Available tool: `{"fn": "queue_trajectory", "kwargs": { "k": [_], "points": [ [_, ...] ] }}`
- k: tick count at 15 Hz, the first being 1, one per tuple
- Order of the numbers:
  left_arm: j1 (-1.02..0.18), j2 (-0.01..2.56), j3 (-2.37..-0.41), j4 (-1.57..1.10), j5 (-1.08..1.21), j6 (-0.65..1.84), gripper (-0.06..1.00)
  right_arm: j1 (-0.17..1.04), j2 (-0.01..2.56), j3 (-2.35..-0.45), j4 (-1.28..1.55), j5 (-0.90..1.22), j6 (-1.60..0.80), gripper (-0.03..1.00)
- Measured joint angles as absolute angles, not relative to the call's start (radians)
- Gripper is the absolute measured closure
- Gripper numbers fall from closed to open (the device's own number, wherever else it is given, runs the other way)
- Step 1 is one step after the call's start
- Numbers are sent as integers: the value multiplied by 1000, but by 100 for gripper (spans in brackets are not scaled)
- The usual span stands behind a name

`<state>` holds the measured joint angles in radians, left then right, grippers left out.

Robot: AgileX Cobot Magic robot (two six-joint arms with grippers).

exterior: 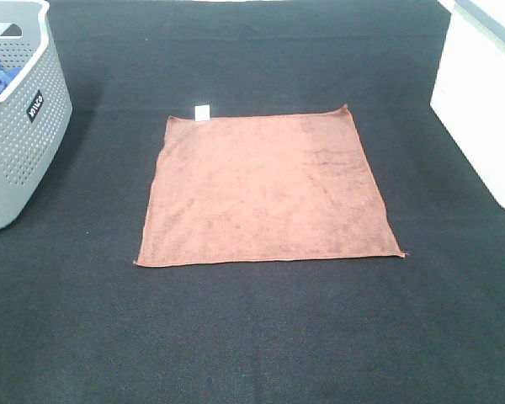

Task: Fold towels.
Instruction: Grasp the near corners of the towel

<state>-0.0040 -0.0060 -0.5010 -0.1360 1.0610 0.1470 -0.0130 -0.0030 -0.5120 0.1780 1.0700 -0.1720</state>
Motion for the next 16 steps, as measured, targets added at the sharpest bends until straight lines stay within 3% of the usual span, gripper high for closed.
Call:
{"fn": "queue_trajectory", "kwargs": {
  "k": [16],
  "points": [
    [-4,-6,-501,-136,1061,147,24,-13,-3,-512,178,1070,-172,13]
  ]
}}
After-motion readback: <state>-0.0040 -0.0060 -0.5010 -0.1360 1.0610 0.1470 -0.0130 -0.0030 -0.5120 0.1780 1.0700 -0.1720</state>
